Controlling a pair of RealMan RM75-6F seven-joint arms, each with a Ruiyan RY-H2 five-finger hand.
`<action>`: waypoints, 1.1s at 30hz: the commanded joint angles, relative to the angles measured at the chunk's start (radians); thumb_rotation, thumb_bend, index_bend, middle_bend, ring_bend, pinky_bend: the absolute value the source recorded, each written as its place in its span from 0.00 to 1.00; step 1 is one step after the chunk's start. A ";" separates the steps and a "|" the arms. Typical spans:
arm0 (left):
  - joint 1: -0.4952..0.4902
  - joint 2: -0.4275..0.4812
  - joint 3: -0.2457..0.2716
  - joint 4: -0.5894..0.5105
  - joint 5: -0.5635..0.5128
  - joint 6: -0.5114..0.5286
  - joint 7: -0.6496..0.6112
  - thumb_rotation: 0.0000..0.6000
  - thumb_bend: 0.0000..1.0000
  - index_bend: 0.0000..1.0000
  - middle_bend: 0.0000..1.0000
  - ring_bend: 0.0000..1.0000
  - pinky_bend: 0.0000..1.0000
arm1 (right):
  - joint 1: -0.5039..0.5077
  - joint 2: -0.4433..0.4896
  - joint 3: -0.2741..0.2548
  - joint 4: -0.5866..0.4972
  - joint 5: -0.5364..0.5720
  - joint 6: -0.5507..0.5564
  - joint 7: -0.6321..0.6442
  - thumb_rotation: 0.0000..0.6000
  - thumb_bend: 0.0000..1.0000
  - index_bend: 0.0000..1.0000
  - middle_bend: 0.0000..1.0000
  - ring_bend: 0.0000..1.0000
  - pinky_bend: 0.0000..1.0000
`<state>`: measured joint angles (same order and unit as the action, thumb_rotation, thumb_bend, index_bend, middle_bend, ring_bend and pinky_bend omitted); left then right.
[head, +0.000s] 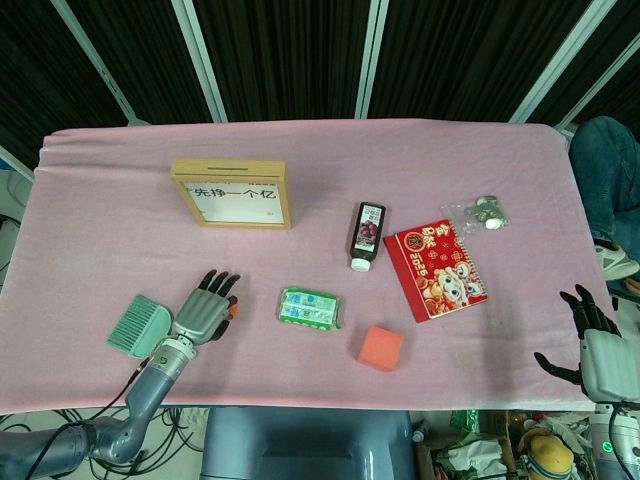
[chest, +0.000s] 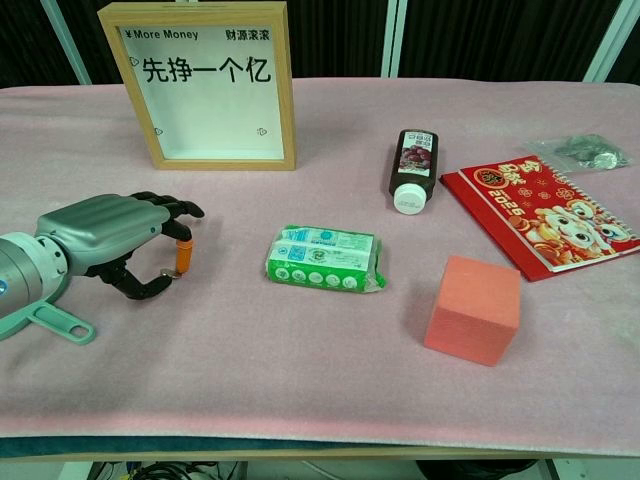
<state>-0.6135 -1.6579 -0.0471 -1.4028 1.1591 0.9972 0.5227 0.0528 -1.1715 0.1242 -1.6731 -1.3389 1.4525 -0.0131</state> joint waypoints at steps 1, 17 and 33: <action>0.000 0.002 -0.001 -0.001 0.002 0.001 -0.004 1.00 0.42 0.44 0.07 0.00 0.00 | 0.000 -0.001 0.000 0.000 0.001 0.000 0.000 1.00 0.07 0.15 0.02 0.14 0.21; 0.005 -0.010 -0.008 0.015 0.024 0.028 -0.016 1.00 0.42 0.50 0.09 0.00 0.00 | 0.000 0.000 0.002 -0.001 0.006 -0.003 0.001 1.00 0.08 0.15 0.02 0.14 0.21; 0.004 -0.006 -0.016 0.022 0.013 0.021 -0.009 1.00 0.42 0.53 0.10 0.00 0.00 | 0.000 0.002 0.004 -0.003 0.011 -0.005 0.001 1.00 0.07 0.15 0.02 0.14 0.21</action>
<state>-0.6097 -1.6641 -0.0630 -1.3813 1.1724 1.0183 0.5141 0.0533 -1.1697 0.1278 -1.6765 -1.3279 1.4470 -0.0124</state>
